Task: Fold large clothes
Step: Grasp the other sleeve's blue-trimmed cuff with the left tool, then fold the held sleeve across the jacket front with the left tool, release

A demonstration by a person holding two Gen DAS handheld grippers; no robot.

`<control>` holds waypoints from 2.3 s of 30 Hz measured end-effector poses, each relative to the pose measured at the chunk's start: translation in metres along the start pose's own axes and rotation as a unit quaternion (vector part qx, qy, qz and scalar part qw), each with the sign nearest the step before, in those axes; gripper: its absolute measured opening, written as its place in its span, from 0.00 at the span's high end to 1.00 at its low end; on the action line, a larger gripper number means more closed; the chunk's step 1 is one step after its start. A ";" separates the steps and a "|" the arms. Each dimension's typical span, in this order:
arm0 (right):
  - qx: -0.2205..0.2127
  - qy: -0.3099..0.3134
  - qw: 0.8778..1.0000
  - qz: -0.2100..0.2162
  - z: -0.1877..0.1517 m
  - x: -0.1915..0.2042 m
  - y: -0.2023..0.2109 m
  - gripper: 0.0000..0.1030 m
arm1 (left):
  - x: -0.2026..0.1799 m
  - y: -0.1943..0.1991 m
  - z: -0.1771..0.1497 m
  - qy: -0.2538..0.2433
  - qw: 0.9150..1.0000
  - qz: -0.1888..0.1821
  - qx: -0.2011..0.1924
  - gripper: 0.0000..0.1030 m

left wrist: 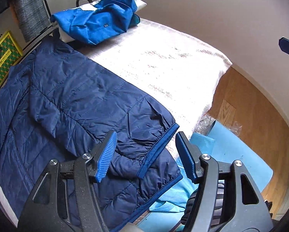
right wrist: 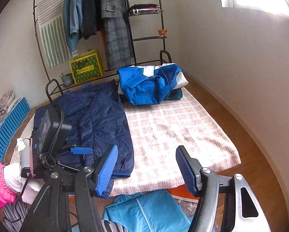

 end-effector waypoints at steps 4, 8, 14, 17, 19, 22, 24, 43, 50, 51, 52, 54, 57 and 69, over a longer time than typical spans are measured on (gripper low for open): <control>0.012 -0.011 1.000 0.000 -0.007 -0.014 -0.018 0.37 | 0.001 -0.026 -0.004 -0.002 0.999 0.006 0.034 0.31; 0.025 -0.030 0.999 -0.002 -0.012 -0.025 -0.029 0.37 | -0.001 -0.043 -0.012 -0.031 0.997 0.015 0.064 0.31; 0.030 -0.028 0.999 -0.022 -0.012 -0.025 -0.032 0.37 | -0.001 -0.052 -0.024 -0.054 0.995 0.000 0.080 0.31; 0.032 -0.031 0.999 -0.030 -0.008 -0.024 -0.032 0.37 | -0.004 -0.052 -0.027 -0.074 0.994 -0.002 0.083 0.31; 0.033 -0.034 0.998 -0.036 -0.006 -0.023 -0.031 0.37 | -0.006 -0.053 -0.028 -0.089 0.992 0.002 0.089 0.31; 0.037 -0.038 0.998 -0.040 -0.004 -0.024 -0.031 0.37 | -0.006 -0.061 -0.028 -0.106 0.989 0.013 0.099 0.31; 0.038 -0.040 0.998 -0.043 -0.002 -0.024 -0.030 0.37 | -0.006 -0.064 -0.027 -0.108 0.989 0.014 0.102 0.31; 0.070 -0.029 0.996 -0.045 0.002 0.002 -0.053 0.37 | 0.086 0.035 0.036 0.047 0.996 -0.047 -0.065 0.94; 0.076 -0.006 0.997 -0.023 0.012 0.053 -0.074 0.37 | 0.196 0.112 0.031 0.135 0.980 -0.015 -0.142 0.95; 0.078 -0.002 0.997 -0.020 0.013 0.061 -0.077 0.37 | 0.216 0.124 0.028 0.150 0.977 -0.009 -0.153 0.95; 0.081 0.002 0.997 -0.018 0.013 0.069 -0.080 0.37 | 0.235 0.134 0.024 0.165 0.972 -0.004 -0.165 0.95; 0.086 0.010 0.996 -0.015 0.012 0.082 -0.086 0.37 | 0.276 0.157 0.014 0.198 0.962 0.008 -0.187 0.95; 0.092 0.025 0.995 -0.014 0.011 0.101 -0.092 0.37 | 0.340 0.186 -0.010 0.248 0.944 0.033 -0.216 0.95; 0.131 0.064 0.989 -0.012 -0.007 0.159 -0.130 0.37 | 0.529 0.234 -0.120 0.410 0.867 0.103 -0.264 0.95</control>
Point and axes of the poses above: each gripper's, at about its wrist camera, not at the fingertips, and y roughly against the way its jaws point, x to its left, z to its top, the point moved 9 cm from there along -y, roughly the way its jaws point, and after that the axes turned 11 degrees about -z, right-handed, at the moved point
